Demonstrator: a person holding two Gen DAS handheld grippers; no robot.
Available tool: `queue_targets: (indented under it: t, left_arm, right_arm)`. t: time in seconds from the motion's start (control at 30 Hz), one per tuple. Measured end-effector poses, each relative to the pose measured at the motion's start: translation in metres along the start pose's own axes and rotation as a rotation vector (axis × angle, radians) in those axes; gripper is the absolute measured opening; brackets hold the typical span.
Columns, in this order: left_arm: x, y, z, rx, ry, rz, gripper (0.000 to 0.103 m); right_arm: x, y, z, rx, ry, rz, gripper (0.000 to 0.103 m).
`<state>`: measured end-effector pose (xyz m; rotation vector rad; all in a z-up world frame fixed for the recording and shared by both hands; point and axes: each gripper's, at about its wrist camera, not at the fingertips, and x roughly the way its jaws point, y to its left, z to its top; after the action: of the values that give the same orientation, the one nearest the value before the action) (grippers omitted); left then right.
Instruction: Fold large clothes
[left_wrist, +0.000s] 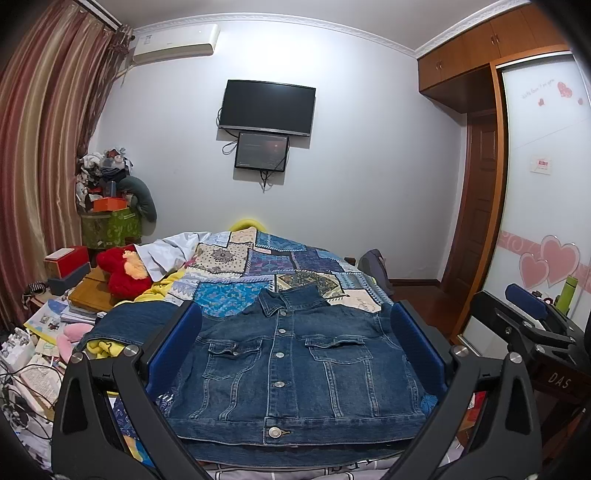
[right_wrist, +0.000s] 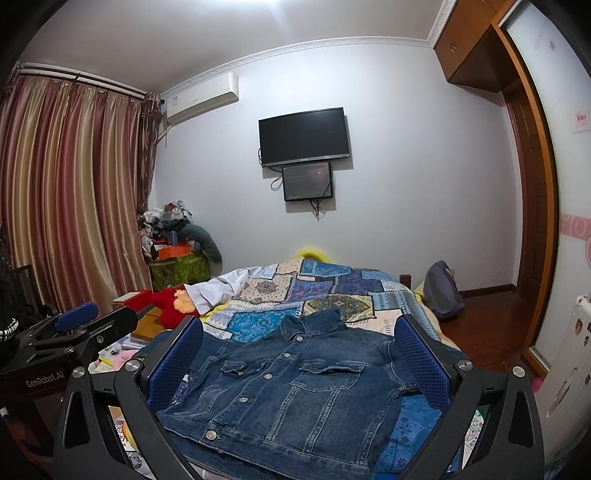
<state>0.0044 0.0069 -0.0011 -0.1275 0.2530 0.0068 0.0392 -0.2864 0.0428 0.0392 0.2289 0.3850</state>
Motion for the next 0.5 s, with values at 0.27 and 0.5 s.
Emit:
queue_targets:
  t: [0.27,0.5]
  left_arm:
    - [-0.0005,-0.0023,0.0002,0.010,-0.003,-0.002,0.103]
    - [-0.0015,-0.0016,0.0001,0.010,-0.005,0.000,0.103]
  right_arm:
    - [-0.0008,-0.0008,0.0003,0.001,0.000,-0.001,0.103]
    - [-0.0017,-0.0010,0.0010,0.002,0.000,-0.002,0.103]
